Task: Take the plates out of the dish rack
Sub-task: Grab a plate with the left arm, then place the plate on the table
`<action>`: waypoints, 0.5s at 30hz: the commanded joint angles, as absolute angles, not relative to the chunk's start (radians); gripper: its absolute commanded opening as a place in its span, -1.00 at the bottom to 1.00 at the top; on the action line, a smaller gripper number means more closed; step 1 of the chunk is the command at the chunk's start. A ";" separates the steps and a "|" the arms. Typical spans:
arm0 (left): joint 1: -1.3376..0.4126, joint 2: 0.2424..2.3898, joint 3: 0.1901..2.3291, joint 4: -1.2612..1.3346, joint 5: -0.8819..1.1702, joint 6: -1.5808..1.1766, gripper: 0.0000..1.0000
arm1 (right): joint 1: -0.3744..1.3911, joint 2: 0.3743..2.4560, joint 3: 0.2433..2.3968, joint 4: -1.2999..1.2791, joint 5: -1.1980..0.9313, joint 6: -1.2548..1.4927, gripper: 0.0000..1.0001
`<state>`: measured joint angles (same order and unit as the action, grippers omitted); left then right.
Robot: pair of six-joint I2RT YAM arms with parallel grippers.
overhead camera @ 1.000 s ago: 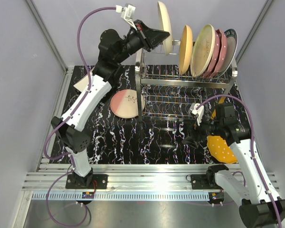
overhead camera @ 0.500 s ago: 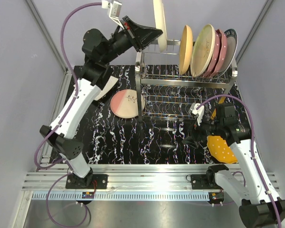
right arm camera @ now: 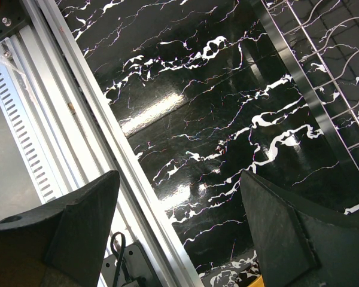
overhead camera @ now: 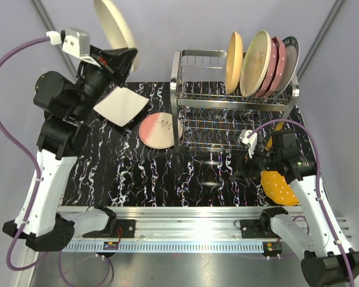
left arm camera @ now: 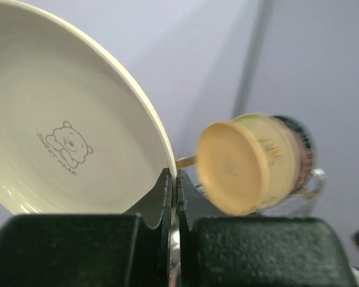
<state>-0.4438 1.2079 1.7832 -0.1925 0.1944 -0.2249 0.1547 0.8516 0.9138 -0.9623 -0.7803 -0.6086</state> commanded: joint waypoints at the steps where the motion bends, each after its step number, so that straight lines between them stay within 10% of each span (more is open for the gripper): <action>1: -0.378 1.181 1.628 -0.236 -0.032 -0.166 -1.00 | 0.147 0.836 0.911 -0.930 -0.801 -0.617 0.78; 15: 0.029 1.117 0.864 -0.040 0.074 -0.497 -1.00 | 0.146 0.787 0.902 -0.905 -0.778 -0.600 0.79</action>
<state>-0.0097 1.1099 0.9279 -0.1928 0.0463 -0.4091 0.1532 0.8036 0.9031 -0.9516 -0.7780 -0.6071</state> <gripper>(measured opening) 0.023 0.895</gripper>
